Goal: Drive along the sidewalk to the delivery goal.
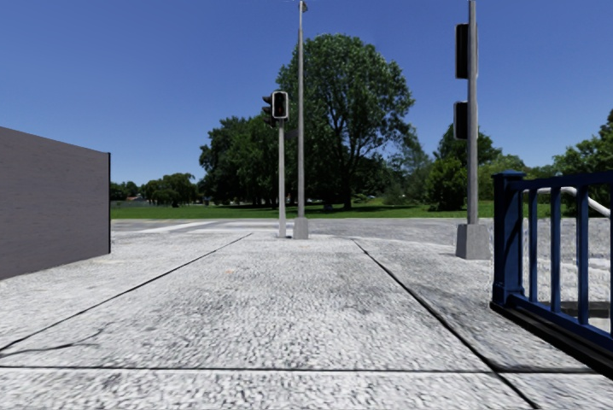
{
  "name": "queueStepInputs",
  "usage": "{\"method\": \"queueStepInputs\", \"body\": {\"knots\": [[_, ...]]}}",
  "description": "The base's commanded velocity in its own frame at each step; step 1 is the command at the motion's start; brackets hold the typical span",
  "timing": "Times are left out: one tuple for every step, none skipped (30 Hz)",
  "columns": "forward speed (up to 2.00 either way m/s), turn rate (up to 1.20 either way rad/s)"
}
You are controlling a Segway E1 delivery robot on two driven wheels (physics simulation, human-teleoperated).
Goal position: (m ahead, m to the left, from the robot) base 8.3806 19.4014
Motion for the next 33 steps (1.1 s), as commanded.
{"method": "queueStepInputs", "body": {"knots": [[2.0, 0.82], [2.0, 0.82], [2.0, 0.81], [2.0, 0.81], [2.0, 0.79], [2.0, 0.79], [2.0, 0.79], [2.0, 0.79], [2.0, 0.79], [2.0, 0.74], [2.0, 0.0], [2.0, 0.0], [2.0, 0.0], [2.0, 0.0], [2.0, 0.0], [2.0, 0.0], [2.0, 0.0], [2.0, 0.0], [2.0, 0.0], [2.0, 0.0], [2.0, 0.0], [2.0, 0.0], [2.0, 0.0], [2.0, 0.0], [2.0, 0.0], [2.0, 0.0], [2.0, 0.0], [2.0, 0.0], [2.0, 0.0], [2.0, 0.0], [2.0, 0.0], [2.0, 0.0], [2.0, 0.0]]}}
